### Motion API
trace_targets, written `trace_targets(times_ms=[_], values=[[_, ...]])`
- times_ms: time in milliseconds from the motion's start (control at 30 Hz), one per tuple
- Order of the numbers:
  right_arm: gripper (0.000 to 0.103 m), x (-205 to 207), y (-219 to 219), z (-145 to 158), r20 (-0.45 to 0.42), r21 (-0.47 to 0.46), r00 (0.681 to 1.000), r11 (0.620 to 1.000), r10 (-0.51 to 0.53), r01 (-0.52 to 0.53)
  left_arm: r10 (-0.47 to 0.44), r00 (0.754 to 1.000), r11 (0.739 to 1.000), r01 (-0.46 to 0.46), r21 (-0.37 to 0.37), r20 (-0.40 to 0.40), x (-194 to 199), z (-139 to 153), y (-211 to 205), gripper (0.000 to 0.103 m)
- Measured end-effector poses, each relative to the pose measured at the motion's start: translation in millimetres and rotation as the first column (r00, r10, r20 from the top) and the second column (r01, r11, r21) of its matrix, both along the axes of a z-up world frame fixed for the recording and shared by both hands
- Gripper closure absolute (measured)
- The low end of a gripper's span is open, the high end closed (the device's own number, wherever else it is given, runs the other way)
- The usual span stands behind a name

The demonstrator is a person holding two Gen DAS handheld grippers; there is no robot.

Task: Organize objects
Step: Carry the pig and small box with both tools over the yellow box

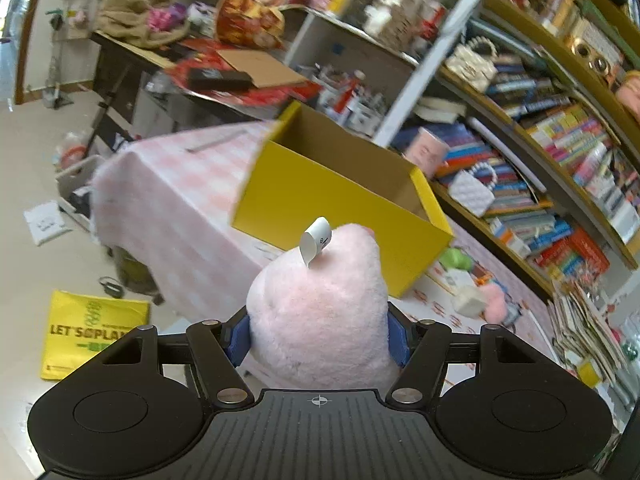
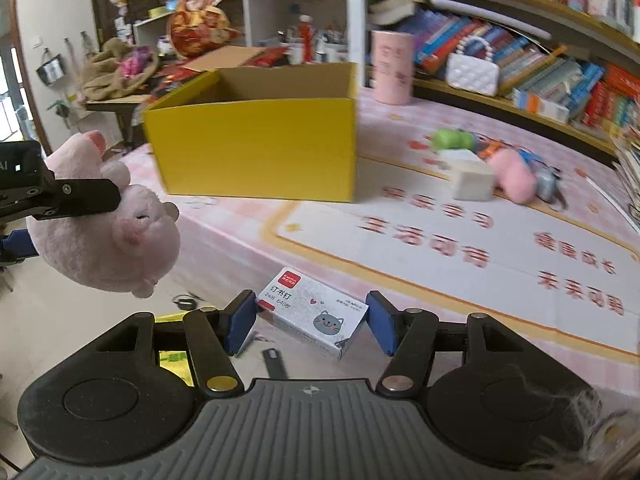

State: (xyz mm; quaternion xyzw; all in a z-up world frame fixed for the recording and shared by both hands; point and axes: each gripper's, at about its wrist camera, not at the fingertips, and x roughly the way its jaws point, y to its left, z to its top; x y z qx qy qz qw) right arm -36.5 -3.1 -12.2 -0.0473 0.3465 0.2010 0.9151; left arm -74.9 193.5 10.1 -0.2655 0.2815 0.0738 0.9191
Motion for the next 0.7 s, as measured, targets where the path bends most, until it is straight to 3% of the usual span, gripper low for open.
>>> trace_targets(times_ms=[267, 700], values=[[0.045, -12, 37, 15, 0.043, 0.004, 0.999, 1.0, 0.012, -0.012, 0.032, 0.997, 0.999, -0.032, 0.002, 0.073, -23, 14, 38, 0.039], [0.045, -6, 50, 26, 0.06, -0.002, 0.998, 1.0, -0.001, 0.001, -0.009, 0.992, 1.0, 0.011, -0.019, 0.122, -19, 24, 51, 0.039]])
